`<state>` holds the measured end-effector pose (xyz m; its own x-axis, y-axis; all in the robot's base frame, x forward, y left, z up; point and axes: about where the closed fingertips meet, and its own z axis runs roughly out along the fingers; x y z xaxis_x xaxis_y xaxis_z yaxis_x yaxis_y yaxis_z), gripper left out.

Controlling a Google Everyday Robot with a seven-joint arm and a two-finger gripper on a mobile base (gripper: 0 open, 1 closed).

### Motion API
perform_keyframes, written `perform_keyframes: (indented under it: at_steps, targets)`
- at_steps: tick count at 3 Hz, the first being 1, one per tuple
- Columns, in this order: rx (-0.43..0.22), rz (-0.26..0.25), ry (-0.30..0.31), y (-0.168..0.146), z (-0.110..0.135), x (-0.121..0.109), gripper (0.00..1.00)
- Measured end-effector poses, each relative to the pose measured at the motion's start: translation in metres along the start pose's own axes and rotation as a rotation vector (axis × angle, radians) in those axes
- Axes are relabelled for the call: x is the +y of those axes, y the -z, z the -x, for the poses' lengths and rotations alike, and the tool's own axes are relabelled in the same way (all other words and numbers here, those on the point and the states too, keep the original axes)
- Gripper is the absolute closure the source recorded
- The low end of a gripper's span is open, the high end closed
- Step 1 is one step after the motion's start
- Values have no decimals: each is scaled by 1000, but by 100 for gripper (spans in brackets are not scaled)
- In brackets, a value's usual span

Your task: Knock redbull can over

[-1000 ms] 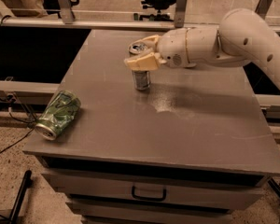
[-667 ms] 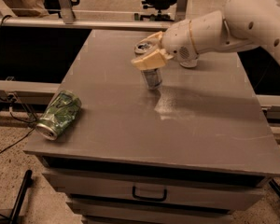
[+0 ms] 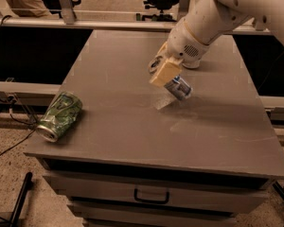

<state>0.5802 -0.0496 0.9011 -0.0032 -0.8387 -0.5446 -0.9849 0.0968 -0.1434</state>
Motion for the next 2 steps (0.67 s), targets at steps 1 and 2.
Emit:
perform_keyframes:
  at_steps: [1, 2]
  targets:
    - [150, 28, -10, -4, -16, 4, 85]
    - [180, 35, -9, -6, -19, 4, 61]
